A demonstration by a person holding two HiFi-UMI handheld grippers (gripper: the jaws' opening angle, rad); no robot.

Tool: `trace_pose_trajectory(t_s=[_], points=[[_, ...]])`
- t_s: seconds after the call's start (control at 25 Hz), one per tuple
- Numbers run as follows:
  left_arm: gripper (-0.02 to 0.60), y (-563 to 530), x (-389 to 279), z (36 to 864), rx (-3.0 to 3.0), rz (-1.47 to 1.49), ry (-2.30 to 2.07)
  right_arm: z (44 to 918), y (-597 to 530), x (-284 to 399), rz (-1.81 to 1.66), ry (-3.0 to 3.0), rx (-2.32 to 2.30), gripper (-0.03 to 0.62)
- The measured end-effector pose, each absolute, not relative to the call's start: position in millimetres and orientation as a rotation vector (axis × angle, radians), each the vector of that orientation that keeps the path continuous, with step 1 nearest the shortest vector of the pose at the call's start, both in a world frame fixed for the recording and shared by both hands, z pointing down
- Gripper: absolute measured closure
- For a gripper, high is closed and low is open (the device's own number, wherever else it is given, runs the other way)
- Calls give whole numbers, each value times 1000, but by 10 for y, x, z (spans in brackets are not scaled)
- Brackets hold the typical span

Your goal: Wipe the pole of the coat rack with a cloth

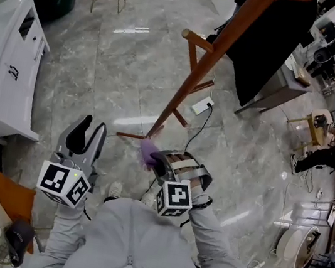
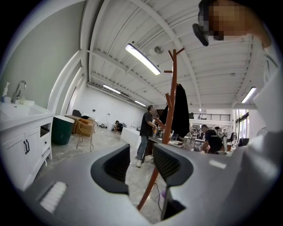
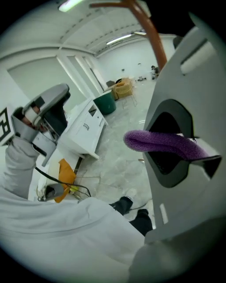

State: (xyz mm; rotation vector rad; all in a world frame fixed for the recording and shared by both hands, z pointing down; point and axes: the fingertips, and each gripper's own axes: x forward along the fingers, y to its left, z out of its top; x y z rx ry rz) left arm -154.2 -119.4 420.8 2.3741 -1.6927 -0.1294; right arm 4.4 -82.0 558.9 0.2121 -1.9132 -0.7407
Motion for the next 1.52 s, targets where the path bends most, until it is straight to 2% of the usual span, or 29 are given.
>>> trace_pose_trajectory(t_s=[0.8,1.16,1.52], points=[[413,-1494,-716,3885,2600,-47,-1500,3840,-1100,1557,-328,-2335,1531,540],[413,-1548,-507,3811,2652,-1,-1464,3742,-1077,2296,-151,-2336,1894,540],[413,-1562,-400,3844,2673,27,-1424,3843,-1037,2715,-10,-2303,2107,540]])
